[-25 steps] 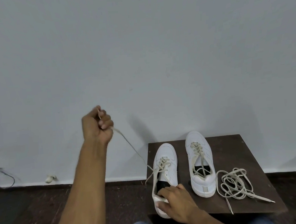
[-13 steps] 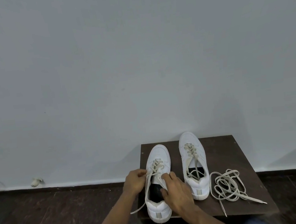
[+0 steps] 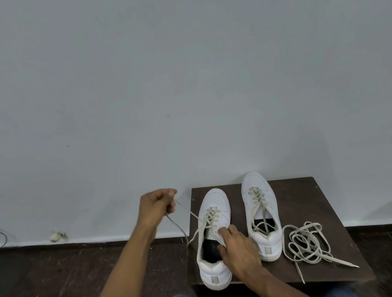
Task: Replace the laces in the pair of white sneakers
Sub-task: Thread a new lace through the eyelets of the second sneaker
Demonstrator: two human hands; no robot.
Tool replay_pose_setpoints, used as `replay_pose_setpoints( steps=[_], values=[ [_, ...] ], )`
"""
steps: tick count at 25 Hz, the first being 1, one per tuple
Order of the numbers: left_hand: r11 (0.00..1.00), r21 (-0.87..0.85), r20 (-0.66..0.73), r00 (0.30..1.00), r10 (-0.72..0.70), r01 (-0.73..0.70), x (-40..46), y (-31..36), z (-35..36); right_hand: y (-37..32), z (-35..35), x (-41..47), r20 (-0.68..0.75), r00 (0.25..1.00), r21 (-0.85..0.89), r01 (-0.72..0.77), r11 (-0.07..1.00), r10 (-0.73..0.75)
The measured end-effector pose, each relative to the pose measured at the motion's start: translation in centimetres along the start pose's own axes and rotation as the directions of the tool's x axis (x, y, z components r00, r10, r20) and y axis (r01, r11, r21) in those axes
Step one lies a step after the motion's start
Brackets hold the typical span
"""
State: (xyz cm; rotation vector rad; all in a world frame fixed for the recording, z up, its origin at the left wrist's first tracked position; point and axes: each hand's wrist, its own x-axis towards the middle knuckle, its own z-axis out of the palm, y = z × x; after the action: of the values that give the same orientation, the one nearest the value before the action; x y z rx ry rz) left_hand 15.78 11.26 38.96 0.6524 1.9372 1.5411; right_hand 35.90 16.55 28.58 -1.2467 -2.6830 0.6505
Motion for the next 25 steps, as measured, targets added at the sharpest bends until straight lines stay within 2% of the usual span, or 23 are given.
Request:
replay_pose_setpoints(
  steps=[5, 9, 12, 14, 16, 18, 19, 21, 22, 23, 25],
  values=[
    [0.943, -0.302, -0.025, 0.990, 0.137, -0.138, -0.3, 8.3, -2.2, -0.3, -0.4, 0.0, 0.018, 1.000, -0.043, 0.006, 0.999, -0.005],
    [0.784, -0.581, -0.027, 0.968, 0.251, -0.219, -2.0, 13.7, -2.4, -0.4, -0.7, 0.1, 0.041, 0.999, -0.067, 0.008, 0.998, -0.005],
    [0.693, -0.679, -0.006, 0.946, 0.324, -0.241, -3.7, 16.2, -2.2, -0.9, -1.0, 0.7, 0.031, 0.999, -0.106, 0.013, 0.994, -0.010],
    [0.679, -0.676, -0.006, 0.924, 0.382, -0.285, -4.1, 16.8, -1.8, -1.3, -1.2, 1.3, 0.014, 1.000, -0.127, 0.010, 0.992, -0.009],
    [0.742, -0.514, -0.117, 0.893, 0.435, -0.430, -3.8, 16.5, -1.0, -1.4, -1.1, 1.8, 0.010, 1.000, -0.143, 0.027, 0.989, -0.026],
    [0.824, -0.161, -0.220, 0.834, 0.507, -0.544, -2.5, 14.4, -0.2, -1.0, -1.0, 1.9, 0.002, 0.999, -0.136, 0.039, 0.990, -0.039],
    [0.845, 0.021, -0.203, 0.825, 0.527, -0.534, -1.7, 12.7, 0.3, -0.7, -1.0, 1.9, -0.009, 0.999, -0.104, 0.030, 0.994, -0.031],
    [0.813, 0.379, -0.076, 0.861, 0.503, -0.441, -0.1, 7.8, 1.4, 0.2, -0.9, 2.0, -0.031, 1.000, -0.013, -0.002, 1.000, 0.001],
    [0.782, 0.479, 0.012, 0.894, 0.447, -0.398, 0.1, 5.3, 2.1, 0.6, -0.9, 2.0, -0.037, 0.999, 0.028, -0.020, 0.999, 0.021],
    [0.786, 0.505, 0.102, 0.928, 0.357, -0.358, 0.0, 2.8, 2.9, 0.8, -0.9, 1.9, -0.037, 0.999, 0.063, -0.035, 0.997, 0.037],
    [0.869, 0.433, 0.240, 0.960, 0.144, -0.239, -0.9, -1.3, 4.6, 1.2, -0.8, 2.0, -0.035, 0.998, 0.098, -0.051, 0.994, 0.055]
  ],
)
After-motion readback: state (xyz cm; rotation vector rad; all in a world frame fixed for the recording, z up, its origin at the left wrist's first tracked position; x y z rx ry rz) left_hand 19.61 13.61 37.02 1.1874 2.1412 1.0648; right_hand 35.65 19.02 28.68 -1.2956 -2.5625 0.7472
